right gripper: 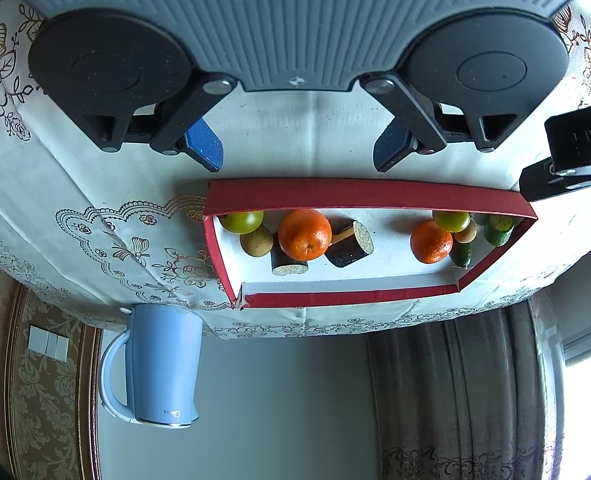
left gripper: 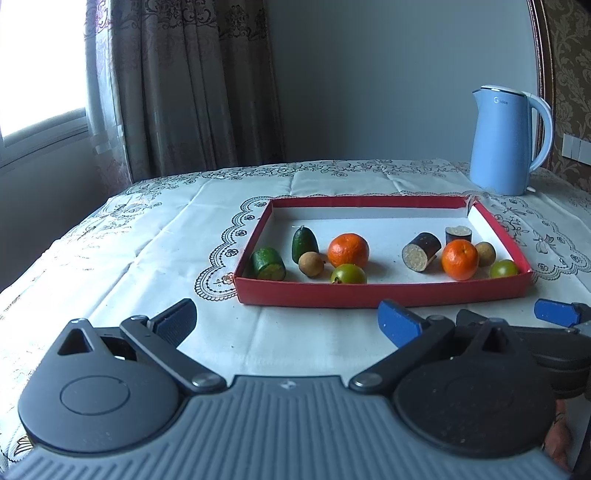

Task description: Organize fruits

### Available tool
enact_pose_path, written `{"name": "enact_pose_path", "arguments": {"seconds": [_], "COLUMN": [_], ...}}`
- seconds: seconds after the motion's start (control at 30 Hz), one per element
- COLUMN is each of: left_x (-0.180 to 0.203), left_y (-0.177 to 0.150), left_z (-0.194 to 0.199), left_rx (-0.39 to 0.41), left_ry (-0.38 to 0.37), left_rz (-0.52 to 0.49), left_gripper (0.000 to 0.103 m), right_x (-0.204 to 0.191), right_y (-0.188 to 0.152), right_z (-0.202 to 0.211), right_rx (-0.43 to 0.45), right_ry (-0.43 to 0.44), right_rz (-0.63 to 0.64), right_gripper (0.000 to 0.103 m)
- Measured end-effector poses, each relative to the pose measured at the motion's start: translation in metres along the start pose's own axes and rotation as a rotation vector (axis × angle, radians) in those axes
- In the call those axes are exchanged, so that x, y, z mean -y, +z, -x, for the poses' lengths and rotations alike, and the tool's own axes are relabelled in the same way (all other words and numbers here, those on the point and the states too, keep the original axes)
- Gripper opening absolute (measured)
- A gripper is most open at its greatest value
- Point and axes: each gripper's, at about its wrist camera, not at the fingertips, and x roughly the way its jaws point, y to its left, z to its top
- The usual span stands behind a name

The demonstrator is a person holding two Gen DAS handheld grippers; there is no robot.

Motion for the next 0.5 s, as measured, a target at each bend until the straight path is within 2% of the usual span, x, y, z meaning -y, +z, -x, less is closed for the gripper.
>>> {"name": "enact_pose_path", "arguments": {"seconds": [0.5], "left_x": [0.0002], "left_y": [-0.0010], "left_z": [0.0019], "left_rx": [0.017], "left_ry": [-0.005], "left_rz": [0.001], "left_gripper": [0.103], "right_x": [-0.0043], "right_y": [-0.0001], "right_z": [0.0017], "right_rx": [0.013], "right_ry": [-0.011], "right_rz": [0.007], "right_gripper": [0.089]}}
